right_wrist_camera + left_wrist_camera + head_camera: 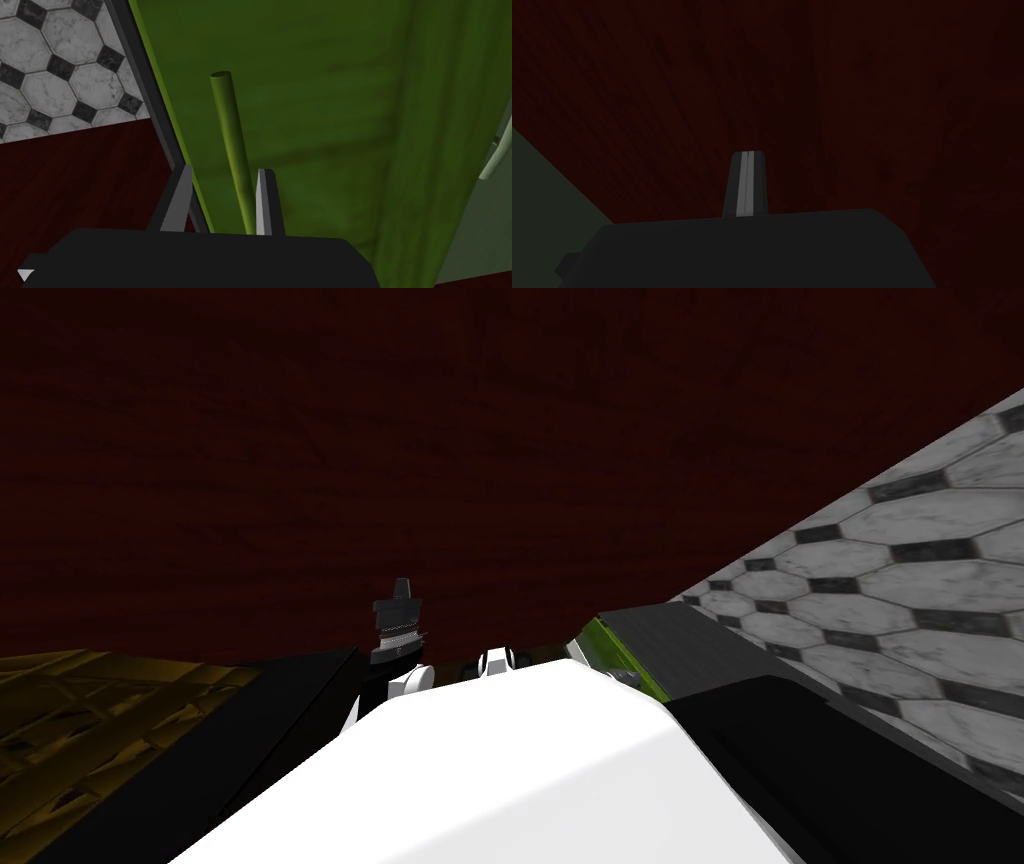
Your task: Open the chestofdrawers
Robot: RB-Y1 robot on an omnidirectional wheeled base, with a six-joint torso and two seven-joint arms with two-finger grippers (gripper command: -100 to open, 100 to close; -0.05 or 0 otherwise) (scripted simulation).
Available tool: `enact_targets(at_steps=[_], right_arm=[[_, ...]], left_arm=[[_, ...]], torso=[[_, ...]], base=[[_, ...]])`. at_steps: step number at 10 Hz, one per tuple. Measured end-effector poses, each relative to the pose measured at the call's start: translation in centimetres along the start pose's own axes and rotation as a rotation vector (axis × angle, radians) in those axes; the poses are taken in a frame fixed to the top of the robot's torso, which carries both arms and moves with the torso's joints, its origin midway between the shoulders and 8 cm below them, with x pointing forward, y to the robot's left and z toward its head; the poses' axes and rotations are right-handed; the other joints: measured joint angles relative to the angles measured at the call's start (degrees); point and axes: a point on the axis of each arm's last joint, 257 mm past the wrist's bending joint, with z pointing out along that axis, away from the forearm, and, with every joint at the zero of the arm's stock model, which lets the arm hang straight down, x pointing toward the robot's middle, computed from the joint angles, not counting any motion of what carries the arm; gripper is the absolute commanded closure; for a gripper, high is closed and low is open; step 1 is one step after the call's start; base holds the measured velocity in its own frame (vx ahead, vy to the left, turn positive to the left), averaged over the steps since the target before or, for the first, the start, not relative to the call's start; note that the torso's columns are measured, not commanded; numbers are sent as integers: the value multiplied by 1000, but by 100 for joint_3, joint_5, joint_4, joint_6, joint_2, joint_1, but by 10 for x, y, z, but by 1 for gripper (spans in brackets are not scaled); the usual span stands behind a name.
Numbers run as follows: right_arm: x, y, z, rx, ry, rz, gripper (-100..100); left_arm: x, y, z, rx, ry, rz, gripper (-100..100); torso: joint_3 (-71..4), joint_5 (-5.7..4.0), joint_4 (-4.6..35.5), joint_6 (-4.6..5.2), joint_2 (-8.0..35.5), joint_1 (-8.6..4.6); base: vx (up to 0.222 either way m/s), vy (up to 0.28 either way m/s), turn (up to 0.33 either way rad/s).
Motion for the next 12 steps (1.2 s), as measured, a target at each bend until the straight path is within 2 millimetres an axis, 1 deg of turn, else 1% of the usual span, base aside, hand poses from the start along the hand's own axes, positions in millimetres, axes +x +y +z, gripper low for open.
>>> enact_targets(at_steps=[1,3,4,5,7,8,9,10,12], right_arm=[[-1,3,0,-7,0,0,100],[-5,1,3,-7,-2,0,100],[-4,6,0,-20,-2,0,100],[-5,8,-1,-26,-3,0,100],[-9,6,-1,-22,-6,2,100],[-11,4,-1,-17,-9,3,100],[-11,8,-4,-28,-8,2,100],[-12,10,-6,-34,-11,2,100],[-16,9,-7,-31,-15,4,100]], left_arm=[[0,0,0,0,0,0,0],[0,0,0,0,0,0,0],[0,0,0,0,0,0,0],[0,0,0,0,0,0,0],[0,0,0,0,0,0,0],[0,0,0,0,0,0,0],[0,0,0,0,0,0,0],[0,0,0,0,0,0,0],[0,0,0,0,0,0,0]], torso=[[-12,21,-1,3,-5,-3],[-10,31,2,1,3,20],[-10,23,3,1,1,-22],[-10,13,1,-1,-6,-12],[-12,30,3,-3,-2,22],[-8,31,4,1,6,15],[-9,20,3,0,0,-27],[-8,11,1,0,-2,-10],[-9,28,1,8,5,17]], base=[[9,194,-13],[-19,159,3],[0,123,-7],[12,187,-21],[-15,200,-18],[-7,87,4],[-12,132,0],[0,169,-20],[0,209,-23]])
